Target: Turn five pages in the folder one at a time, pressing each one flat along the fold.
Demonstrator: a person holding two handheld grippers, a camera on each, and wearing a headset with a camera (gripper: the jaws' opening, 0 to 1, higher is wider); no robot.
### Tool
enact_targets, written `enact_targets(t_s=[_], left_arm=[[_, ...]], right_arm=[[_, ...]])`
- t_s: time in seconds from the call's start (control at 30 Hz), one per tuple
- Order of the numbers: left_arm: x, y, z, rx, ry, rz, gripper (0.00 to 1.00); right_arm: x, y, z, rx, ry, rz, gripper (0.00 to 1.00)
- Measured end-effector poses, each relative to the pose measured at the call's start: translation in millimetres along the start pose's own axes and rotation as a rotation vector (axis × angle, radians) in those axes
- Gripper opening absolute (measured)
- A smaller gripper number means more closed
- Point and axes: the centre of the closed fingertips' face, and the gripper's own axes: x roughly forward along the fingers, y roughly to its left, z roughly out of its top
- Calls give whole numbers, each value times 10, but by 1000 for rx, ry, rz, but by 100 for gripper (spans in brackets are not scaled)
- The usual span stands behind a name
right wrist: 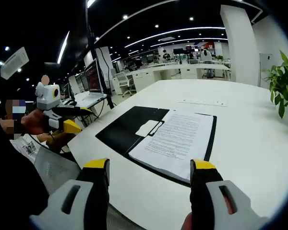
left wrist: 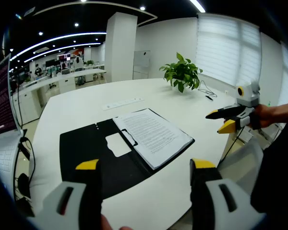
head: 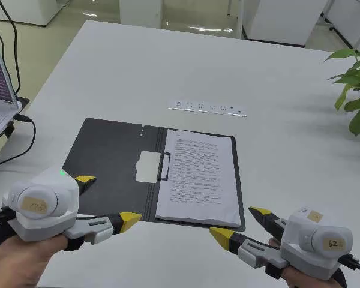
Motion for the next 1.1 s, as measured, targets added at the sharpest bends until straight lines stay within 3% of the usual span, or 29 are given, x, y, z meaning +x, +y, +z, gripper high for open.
enact_targets(t_s=[0.73,1.1], left_arm=[[14,-5,14,6,6,-6,74],[7,10,19,5,6,-2,74]], right_arm=[[-51,-56,-45,31,-10,-20,68],[-23,2,-56,32,2,3,67]])
